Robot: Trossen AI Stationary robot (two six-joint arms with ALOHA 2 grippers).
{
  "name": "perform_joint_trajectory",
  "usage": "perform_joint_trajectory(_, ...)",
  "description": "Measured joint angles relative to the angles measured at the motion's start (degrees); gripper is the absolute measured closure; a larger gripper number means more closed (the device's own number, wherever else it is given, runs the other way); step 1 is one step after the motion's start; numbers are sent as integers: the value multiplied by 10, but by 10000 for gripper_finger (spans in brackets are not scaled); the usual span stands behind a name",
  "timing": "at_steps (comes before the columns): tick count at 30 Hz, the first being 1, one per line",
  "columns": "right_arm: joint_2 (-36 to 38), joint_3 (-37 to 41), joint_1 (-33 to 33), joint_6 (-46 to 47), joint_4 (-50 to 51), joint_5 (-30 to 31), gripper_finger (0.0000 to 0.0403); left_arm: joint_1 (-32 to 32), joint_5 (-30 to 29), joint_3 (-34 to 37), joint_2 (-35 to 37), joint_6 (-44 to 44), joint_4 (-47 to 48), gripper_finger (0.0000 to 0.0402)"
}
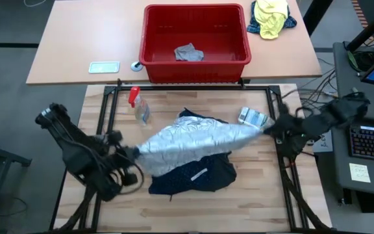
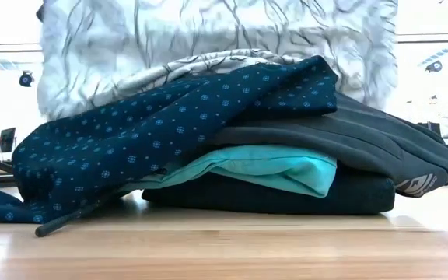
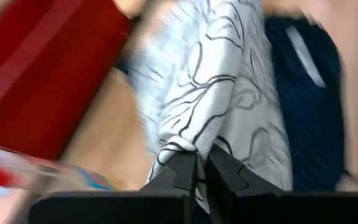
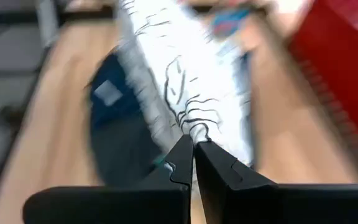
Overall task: Fold Laundry from Bin
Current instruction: Fold the white floral shirt
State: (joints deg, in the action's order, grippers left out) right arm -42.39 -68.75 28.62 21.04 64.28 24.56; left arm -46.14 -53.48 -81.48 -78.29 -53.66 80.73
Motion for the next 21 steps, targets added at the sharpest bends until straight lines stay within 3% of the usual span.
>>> perform_joint_trajectory(4,-20,45,0,32,-7,-140,394,-6,98,63,-25,53,-125,401)
perform_joint_trajectory(9,-51,107,0,80,-34,-248,394,-5,173,120,-63,104,-289,401)
perform_joint_trajectory(15,-88,164,0,108,-98,-337,394,-5,170,135,-111,30,-324,397)
perform_joint_trajectory(21,-119,168,0,148,-99,-342,394,-5,227,138,-117,-81,-322,345)
